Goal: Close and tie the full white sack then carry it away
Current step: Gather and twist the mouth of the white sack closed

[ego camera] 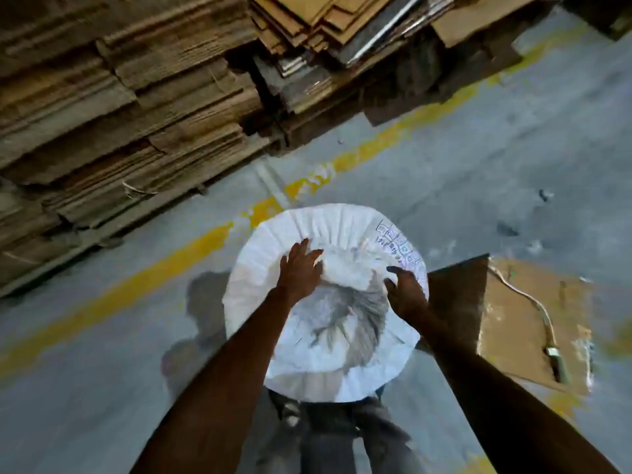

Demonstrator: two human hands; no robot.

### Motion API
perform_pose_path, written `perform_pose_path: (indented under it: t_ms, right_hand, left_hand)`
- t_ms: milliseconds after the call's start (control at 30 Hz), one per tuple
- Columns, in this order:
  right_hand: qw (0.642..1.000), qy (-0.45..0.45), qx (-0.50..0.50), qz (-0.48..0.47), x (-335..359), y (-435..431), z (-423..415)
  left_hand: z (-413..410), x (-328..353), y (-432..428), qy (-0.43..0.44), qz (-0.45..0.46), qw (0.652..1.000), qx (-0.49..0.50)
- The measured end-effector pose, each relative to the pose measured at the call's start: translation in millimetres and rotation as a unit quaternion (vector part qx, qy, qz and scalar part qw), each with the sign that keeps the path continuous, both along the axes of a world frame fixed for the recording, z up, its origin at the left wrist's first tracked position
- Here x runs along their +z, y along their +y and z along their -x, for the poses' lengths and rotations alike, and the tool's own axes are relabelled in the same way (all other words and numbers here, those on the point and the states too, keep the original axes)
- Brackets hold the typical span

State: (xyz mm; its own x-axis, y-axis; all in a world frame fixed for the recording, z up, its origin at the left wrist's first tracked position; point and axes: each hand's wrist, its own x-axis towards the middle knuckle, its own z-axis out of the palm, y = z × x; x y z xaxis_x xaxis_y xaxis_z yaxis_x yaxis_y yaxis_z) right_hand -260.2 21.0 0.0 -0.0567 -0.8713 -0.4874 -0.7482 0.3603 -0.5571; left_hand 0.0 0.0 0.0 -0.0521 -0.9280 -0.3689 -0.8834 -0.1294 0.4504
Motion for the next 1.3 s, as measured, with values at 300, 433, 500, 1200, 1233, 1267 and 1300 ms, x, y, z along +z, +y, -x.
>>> perform_pose_path:
  t_ms: [300,433,500,1200,1233,1267,1300]
  right_hand:
    - [0.909,-0.138,-0.241,-0.312,-49.7,69.1,5.9]
    - [0.881,-0.243,-0.208,-0.348,-118.0,95.5,-12.1]
    - [0.851,-0.298,-0.256,-0.348,-100.5,88.5,-35.8]
    - [0.908,0.138,-0.099,0.382,113.6,44.0,-55.8]
    - [0.899,0.159,-0.085,0.398,121.7,39.8,-52.0]
    - [0.892,0.174,-0.08,0.409,128.5,35.7,-47.4]
    - [0.883,0.18,-0.081,0.426,139.0,32.2,-43.7]
  left_hand:
    - [-12.1,-58.1,47.9,0.05,-0.129,0.99,0.021]
    - [-32.7,-64.0,60.8,0.073,-0.137,0.988,0.021]
    - [-40.7,-65.7,58.0,0.057,-0.145,0.988,-0.004]
    - [15.4,115.7,-6.1,0.248,0.287,0.925,0.01]
    - [27.3,135.6,-20.5,0.281,0.271,0.921,-0.002]
    - [39.8,155.6,-31.2,0.297,0.218,0.928,-0.049]
    - [52.1,167.5,-38.8,0.288,0.144,0.94,-0.115]
